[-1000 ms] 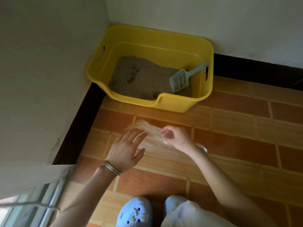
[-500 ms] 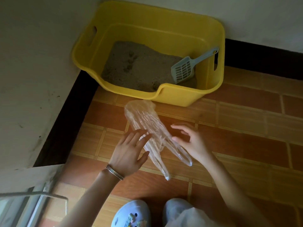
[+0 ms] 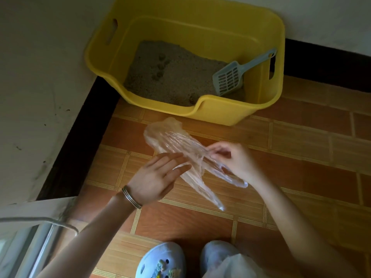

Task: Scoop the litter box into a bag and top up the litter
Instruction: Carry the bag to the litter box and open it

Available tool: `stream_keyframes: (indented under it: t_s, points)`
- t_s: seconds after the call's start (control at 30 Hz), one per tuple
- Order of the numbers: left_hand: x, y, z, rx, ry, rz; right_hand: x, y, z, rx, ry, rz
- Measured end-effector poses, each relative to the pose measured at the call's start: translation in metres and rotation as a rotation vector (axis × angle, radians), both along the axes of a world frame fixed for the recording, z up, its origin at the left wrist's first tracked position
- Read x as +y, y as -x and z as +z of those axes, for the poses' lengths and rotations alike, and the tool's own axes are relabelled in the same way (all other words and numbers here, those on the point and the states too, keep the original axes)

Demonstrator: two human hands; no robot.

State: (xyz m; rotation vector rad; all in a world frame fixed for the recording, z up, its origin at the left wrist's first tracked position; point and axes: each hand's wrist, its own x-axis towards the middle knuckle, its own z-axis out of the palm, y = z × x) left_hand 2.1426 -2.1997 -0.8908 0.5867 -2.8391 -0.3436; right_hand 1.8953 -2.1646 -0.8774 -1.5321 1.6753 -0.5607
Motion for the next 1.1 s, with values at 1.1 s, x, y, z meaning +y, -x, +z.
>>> stream_keyframes:
  t_s: [1.1]
  points:
    - [-0.022, 0.030, 0.036, 0.483, 0.027, 0.109, 0.016, -0.001, 0.064, 0.163, 0.467, 0.361]
